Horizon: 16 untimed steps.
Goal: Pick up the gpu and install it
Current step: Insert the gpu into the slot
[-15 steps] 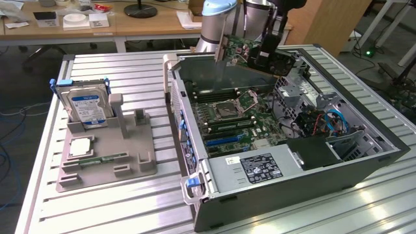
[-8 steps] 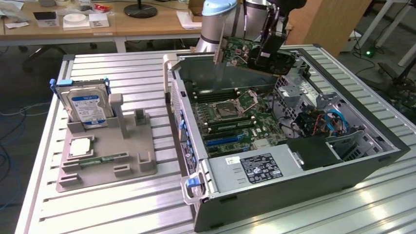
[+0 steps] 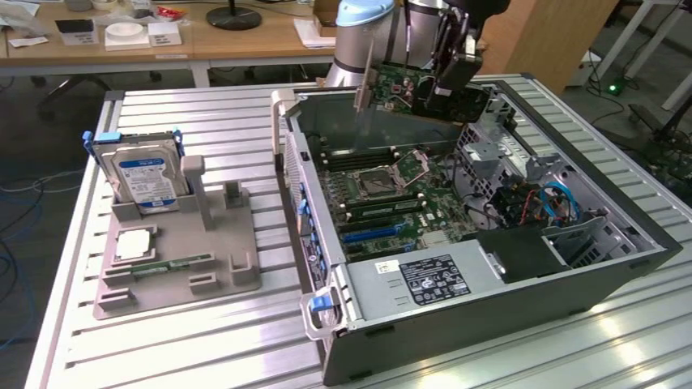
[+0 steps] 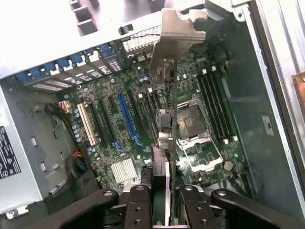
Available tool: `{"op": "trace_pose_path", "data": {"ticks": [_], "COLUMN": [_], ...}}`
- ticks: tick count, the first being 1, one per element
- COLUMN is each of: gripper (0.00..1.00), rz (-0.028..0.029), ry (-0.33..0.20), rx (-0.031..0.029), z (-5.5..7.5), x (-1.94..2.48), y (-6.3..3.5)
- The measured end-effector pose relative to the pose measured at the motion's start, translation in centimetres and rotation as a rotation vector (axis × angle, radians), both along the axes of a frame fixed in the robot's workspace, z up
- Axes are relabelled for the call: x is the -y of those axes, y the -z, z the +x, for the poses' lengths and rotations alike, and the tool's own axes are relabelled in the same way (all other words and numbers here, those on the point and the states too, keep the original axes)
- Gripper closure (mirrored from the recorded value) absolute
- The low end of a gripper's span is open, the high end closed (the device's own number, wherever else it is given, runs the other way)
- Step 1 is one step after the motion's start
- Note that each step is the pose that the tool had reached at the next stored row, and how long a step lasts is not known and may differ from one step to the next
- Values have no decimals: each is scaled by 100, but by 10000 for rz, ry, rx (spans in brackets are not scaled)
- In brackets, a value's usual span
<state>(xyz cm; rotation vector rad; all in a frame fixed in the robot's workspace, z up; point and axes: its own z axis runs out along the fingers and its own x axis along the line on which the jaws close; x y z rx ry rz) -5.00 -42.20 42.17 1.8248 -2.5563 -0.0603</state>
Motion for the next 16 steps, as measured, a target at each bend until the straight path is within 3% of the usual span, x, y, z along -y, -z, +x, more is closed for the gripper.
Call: {"op": "trace_pose_path", "data": {"ticks": [16], "gripper": [73], "rz": [1], "ry": [-2350], "rx": [12], "z": [0], "x": [2], "y": [5]}}
